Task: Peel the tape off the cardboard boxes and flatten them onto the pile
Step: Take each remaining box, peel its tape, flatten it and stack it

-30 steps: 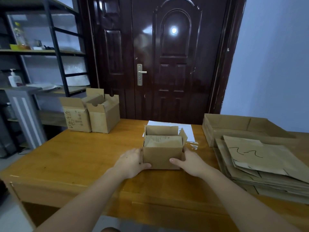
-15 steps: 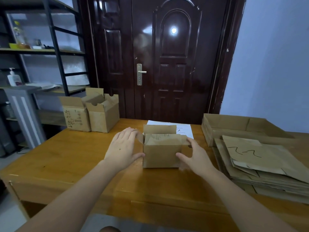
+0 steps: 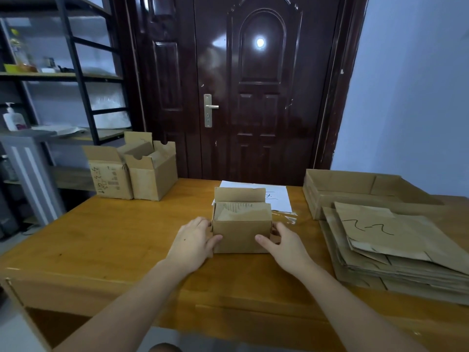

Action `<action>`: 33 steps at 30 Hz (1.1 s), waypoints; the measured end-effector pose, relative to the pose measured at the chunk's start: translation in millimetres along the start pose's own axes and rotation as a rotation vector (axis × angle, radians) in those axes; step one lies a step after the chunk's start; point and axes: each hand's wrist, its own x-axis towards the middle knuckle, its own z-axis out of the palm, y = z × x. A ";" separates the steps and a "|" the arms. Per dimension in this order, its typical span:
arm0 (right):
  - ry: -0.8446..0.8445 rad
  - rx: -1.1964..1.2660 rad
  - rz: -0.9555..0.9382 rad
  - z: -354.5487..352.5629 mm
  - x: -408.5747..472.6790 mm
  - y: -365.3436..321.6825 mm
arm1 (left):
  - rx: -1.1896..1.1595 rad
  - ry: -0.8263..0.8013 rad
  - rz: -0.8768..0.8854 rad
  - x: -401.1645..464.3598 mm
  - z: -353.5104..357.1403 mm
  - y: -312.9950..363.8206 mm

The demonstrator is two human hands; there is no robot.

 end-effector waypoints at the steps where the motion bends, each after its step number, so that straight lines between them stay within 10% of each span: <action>1: -0.014 -0.041 -0.018 -4.5 -1.1 0.1 | -0.013 -0.034 -0.010 0.4 -4.6 -1.6; 11: 0.219 -0.278 -0.253 -53.1 21.2 -8.5 | -0.110 0.078 -0.004 40.0 -50.3 -16.8; 33: -0.490 -0.391 -0.060 -78.7 75.7 -40.1 | -0.232 -0.506 0.071 67.5 -43.0 -12.6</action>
